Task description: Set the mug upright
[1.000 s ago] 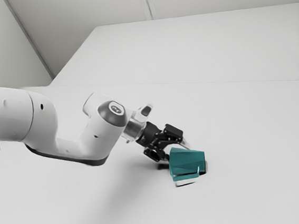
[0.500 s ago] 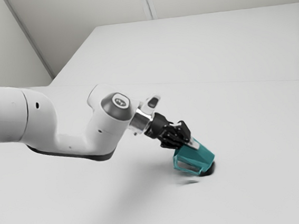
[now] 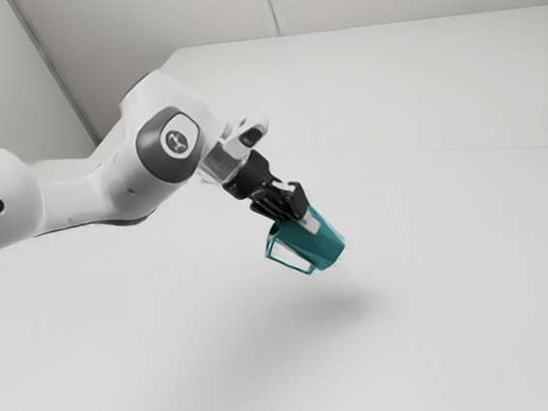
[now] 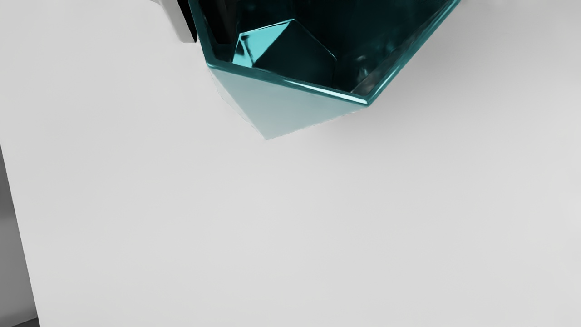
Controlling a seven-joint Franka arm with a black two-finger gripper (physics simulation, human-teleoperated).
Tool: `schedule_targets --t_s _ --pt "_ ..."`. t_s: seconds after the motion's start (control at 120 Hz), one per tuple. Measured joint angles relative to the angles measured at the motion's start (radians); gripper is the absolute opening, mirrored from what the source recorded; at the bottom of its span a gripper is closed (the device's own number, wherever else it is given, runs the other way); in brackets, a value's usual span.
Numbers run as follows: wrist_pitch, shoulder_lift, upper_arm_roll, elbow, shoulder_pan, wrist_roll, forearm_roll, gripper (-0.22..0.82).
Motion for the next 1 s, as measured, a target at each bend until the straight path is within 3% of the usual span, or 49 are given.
schedule_targets --t_s 0.192,0.475,0.667,1.0 --pt "-0.095 0.005 0.1 0.05 0.083 -0.094 0.287 -0.18" --pt "-0.129 0.085 0.11 0.087 0.278 -0.195 0.525 -0.18" --pt "-0.119 0.166 0.11 0.11 0.104 -0.25 0.579 -0.18" --pt "-0.081 0.244 0.11 0.111 0.123 -0.313 0.609 -0.18"
